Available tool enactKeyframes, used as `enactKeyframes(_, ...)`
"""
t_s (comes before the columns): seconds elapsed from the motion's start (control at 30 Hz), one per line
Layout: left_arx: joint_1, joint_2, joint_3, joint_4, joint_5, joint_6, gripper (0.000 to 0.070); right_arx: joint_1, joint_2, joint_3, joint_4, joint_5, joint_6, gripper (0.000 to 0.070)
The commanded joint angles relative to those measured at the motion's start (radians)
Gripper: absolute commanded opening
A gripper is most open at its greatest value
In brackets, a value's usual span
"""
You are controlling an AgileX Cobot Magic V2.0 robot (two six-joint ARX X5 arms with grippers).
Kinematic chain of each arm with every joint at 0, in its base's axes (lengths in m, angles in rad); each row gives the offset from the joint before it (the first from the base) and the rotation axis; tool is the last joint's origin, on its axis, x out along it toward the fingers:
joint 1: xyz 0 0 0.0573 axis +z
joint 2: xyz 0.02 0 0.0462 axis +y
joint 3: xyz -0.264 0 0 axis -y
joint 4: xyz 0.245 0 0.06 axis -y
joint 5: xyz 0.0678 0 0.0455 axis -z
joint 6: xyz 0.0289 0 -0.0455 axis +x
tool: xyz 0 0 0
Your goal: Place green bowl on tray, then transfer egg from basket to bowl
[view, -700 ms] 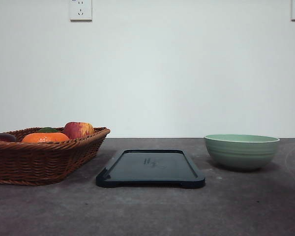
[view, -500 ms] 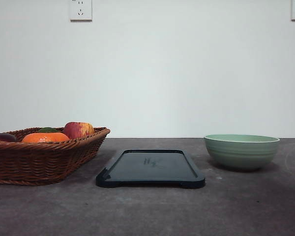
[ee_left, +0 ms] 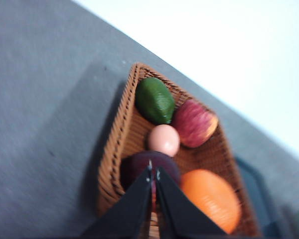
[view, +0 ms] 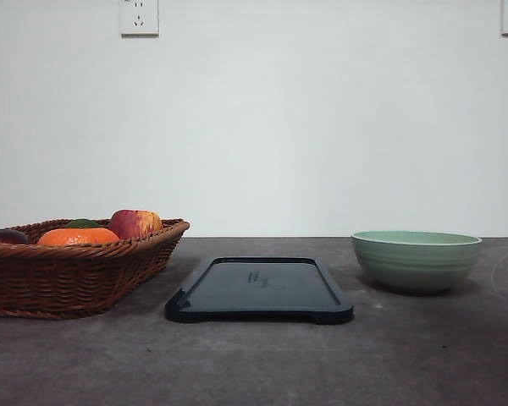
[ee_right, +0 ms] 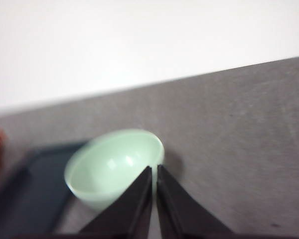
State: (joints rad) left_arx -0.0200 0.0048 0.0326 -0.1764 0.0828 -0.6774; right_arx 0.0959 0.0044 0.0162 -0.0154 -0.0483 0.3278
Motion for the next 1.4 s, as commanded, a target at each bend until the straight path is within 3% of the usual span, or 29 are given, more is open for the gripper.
enactKeyframes(0.0,0.001,-0.001,-0.009,0.017,0.008,-0.163,0.0000,0.000,-0.001,-0.002,0.057,0.004,0.188,0.0007)
enactKeyframes(0.1,0.001,-0.001,-0.007,0.121,0.007,-0.131,0.0000,0.000,-0.001,0.004,0.135,0.005,0.195,0.0007)
enactKeyframes(0.23,0.001,-0.001,0.000,0.289,0.007,0.012,0.0000,0.000,0.001,0.046,0.113,0.003,0.152,0.0006)
enactKeyframes(0.43,0.001,0.009,0.093,0.283,0.007,0.181,0.0000,0.000,0.042,0.141,0.038,-0.015,0.066,0.0006)
enactKeyframes(0.67,0.001,0.110,0.300,0.034,0.006,0.297,0.0000,0.000,0.177,0.284,-0.035,-0.074,-0.008,0.0007)
enactKeyframes(0.83,0.001,0.241,0.445,-0.126,0.007,0.337,0.0000,0.001,0.296,0.378,-0.113,-0.094,-0.071,0.0006)
enactKeyframes(1.17,-0.001,0.562,0.697,-0.346,0.078,0.451,0.0000,0.002,0.558,0.517,-0.262,-0.176,-0.158,0.0007)
enactKeyframes(1.37,-0.015,0.726,0.808,-0.452,0.126,0.524,0.0000,0.015,0.725,0.613,-0.388,-0.199,-0.168,0.0007)
